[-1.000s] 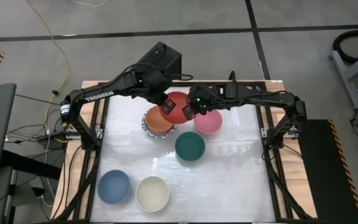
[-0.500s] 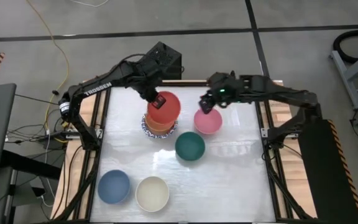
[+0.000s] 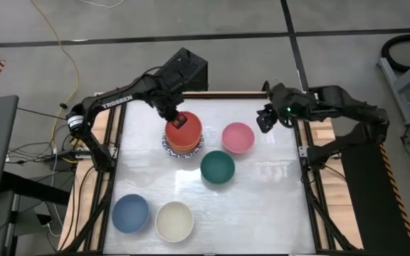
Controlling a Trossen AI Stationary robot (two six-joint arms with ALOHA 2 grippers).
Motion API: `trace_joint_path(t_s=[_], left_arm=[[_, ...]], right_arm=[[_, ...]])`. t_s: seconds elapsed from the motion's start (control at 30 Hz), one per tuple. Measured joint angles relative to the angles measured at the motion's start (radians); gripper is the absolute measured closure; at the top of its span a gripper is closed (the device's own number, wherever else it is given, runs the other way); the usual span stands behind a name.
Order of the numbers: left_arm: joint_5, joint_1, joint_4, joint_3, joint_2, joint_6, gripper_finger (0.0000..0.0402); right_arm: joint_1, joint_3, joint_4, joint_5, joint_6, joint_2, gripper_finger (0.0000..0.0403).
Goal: Nest bowls inside each other
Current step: Stack the orange bowl on top of the brown bowl
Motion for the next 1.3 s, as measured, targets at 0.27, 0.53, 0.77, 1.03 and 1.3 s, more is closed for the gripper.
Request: trace_joint_path(t_s=[0.27, 0.53, 0.77, 1.03, 1.3], left_arm=[[-0.023, 0.000, 0.078, -0.089, 0.000, -0.033, 0.0401], [-0.028, 0.055, 0.106, -0.148, 0.001, -0.047, 0.0402], [-0.023, 0.060, 0.149, -0.196, 0.006, -0.052, 0.0402], [-0.055, 0.061, 0.190, -0.240, 0.007, -0.082, 0.0402], [-0.022, 0.059, 0.210, -0.240, 0.007, -0.054, 0.0355]], right_arm=[[0.069, 0.000, -0.046, 0.052, 0.038, -0.007, 0.0202], [0.073, 0.000, -0.049, 0.052, 0.030, -0.007, 0.0202], [0.073, 0.000, -0.090, 0.052, 0.030, -0.004, 0.0202], [0.073, 0.000, -0.090, 0.052, 0.026, -0.003, 0.0202], [0.071, 0.000, -0.090, 0.052, 0.001, -0.003, 0.0202]])
